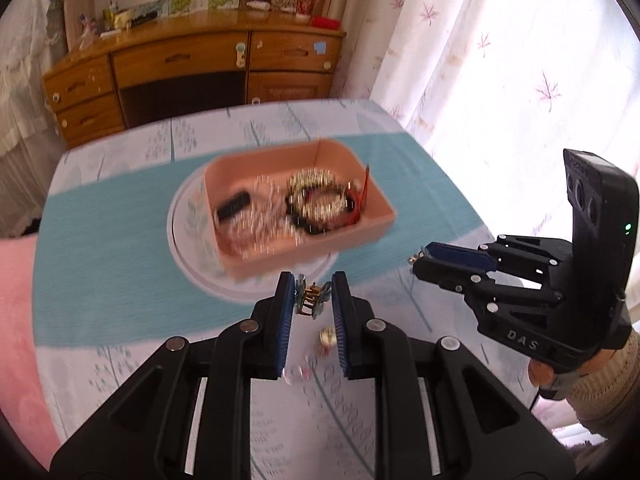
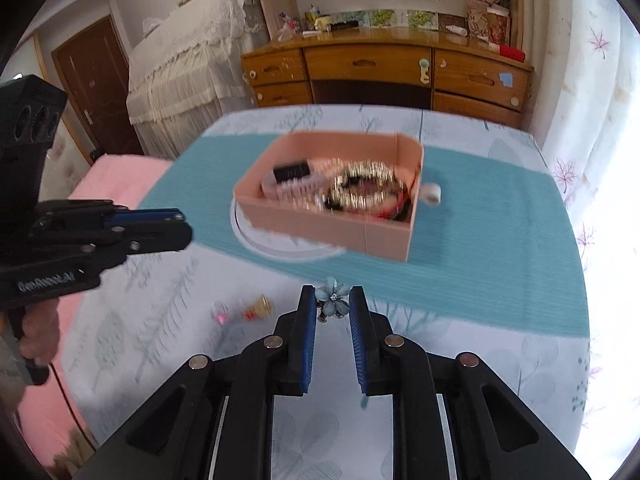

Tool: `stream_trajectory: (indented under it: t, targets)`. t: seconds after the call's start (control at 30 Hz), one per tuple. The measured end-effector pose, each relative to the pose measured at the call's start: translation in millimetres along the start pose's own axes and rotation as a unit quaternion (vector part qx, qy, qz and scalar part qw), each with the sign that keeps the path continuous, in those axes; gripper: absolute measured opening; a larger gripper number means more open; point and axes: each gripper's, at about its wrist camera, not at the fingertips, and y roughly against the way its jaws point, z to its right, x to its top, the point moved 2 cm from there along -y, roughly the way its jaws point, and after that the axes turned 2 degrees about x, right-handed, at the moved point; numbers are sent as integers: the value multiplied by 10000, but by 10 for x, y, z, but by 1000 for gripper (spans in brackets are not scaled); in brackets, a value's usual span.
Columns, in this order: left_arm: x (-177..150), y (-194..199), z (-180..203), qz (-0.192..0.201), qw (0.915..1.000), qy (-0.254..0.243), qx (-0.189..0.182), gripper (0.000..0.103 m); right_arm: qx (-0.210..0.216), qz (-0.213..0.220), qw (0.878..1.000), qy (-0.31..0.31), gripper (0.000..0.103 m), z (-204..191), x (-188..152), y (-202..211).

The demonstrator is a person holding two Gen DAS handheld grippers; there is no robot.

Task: Organize jewelry
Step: 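Carry the brooch and earring into the pink box and open both tools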

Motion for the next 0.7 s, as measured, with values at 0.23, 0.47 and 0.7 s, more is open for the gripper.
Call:
stream_trajectory:
  t: [0.23, 0.47, 0.7]
  targets:
    - [683, -253, -76, 19, 9994, 70, 339, 16, 359, 342, 9978, -442, 17, 102, 768, 43]
    - [1154, -755, -375, -288, 9956, 564, 684, 16, 431, 102, 9949, -901, 17, 287, 1470, -372]
    - [1195, -1160, -632, -629, 9898, 868, 943, 16, 244, -337, 9917, -1220, 17, 409, 1798, -998]
